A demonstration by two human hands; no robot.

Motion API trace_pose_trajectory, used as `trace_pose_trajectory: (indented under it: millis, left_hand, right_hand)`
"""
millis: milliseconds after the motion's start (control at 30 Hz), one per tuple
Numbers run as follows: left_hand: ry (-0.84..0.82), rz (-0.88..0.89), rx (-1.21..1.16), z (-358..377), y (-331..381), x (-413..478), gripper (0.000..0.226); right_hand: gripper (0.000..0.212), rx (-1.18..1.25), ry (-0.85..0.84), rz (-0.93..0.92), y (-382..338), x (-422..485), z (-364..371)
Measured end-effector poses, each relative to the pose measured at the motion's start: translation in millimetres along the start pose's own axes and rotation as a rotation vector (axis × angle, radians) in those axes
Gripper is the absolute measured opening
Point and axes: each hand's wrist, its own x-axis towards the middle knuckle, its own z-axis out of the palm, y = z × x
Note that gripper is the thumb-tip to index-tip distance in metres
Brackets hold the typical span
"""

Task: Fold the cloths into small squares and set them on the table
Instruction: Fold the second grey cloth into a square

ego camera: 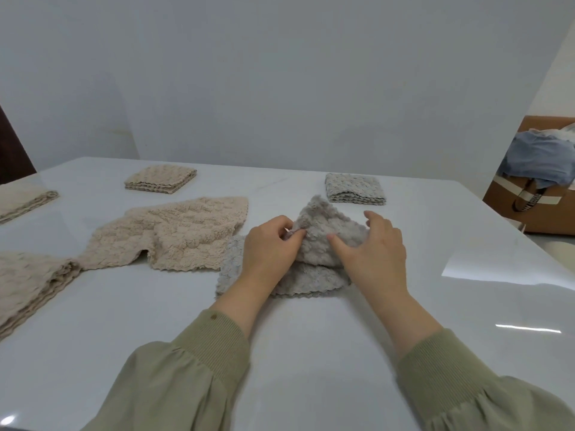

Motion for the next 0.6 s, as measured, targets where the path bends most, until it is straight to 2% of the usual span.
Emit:
trace_pose_trajectory:
  millis: [67, 133, 200, 267, 367, 433, 500, 600]
  left_hand:
    - [0.08, -0.02, -0.005, -1, -1, 0, 0.025]
    - [0.14, -0.015, 0.006, -2, -1, 0, 0.026]
    - [0.168, -0.012, 0.01, -3, 0, 0, 0.021]
    - [0.176, -0.004, -0.004, -4, 2, -1, 0.021]
    - [0.127, 0.019, -0.021, -8, 7, -2, 0.03]
    - [0.041, 0.002, -0.027, -11, 11, 0, 0.031]
    - [-0.062, -0.098, -0.08, -15, 17, 5, 0.027]
    - [-0.263, -0.403, -0.513, -23, 24, 9, 0.021]
  right_hand:
    - [0.08, 0.262, -0.091, 0.171, -2, -1, 1]
    - [0.073, 0.622, -0.167, 0.35, -8, -5, 2]
    - [0.056, 0.964, -0.245, 0.504, -9, -12, 9]
    - [0.033, 1.172, -0.32, 0.617, -13, -20, 14]
    - [0.017, 1.185, -0.273, 0.654, -11, -19, 15]
    - [0.018, 1.203, -0.267, 0.636, -7, -9, 8]
    - [0.02, 1.228, -0.338, 0.623, -1, 2, -1]
    - [0.03, 1.286, -0.587, 0.645, 9, 13, -14]
